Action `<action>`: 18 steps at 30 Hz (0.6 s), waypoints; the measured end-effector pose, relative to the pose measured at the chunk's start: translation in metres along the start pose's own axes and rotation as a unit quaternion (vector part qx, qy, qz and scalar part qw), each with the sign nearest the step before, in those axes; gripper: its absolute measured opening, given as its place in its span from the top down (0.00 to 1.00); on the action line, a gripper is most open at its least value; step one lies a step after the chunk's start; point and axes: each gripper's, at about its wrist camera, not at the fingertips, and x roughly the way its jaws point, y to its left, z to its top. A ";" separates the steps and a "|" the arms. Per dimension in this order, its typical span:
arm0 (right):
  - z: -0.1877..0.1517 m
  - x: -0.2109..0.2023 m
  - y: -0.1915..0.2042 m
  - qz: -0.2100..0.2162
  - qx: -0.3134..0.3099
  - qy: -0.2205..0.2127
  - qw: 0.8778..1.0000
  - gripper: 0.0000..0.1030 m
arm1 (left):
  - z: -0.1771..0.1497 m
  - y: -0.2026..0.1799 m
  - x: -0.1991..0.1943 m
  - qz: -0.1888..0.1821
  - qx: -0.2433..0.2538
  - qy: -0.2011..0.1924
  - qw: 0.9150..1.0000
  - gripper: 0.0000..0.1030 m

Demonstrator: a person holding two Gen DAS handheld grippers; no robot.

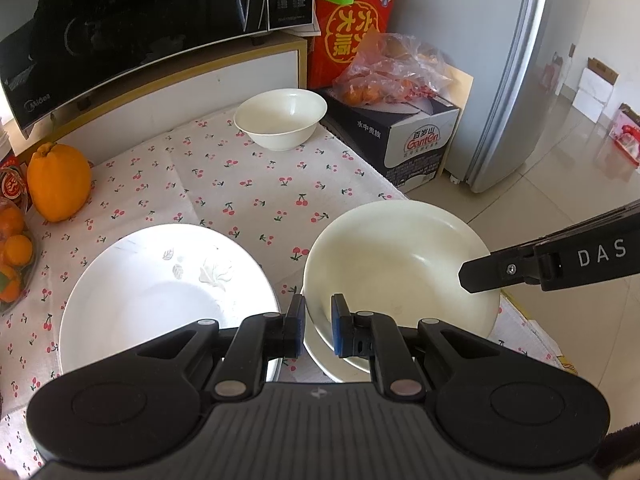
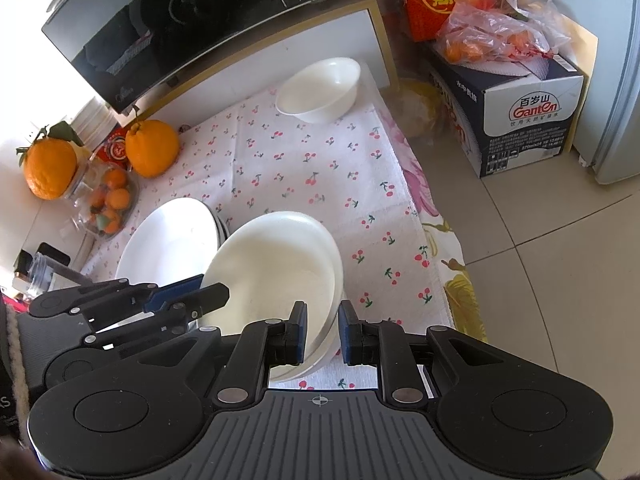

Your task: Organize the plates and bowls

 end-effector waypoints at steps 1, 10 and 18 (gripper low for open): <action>0.000 0.000 0.001 -0.003 -0.004 0.001 1.000 0.82 | 0.000 -0.001 0.000 -0.001 0.004 0.000 1.000 0.88; 0.039 -0.011 -0.009 0.013 0.013 -0.035 0.999 0.39 | 0.020 0.008 -0.006 -0.011 0.010 -0.026 1.000 0.46; 0.097 0.019 -0.031 0.051 0.068 -0.101 0.991 0.35 | 0.072 0.037 0.022 0.003 -0.026 -0.052 0.998 0.31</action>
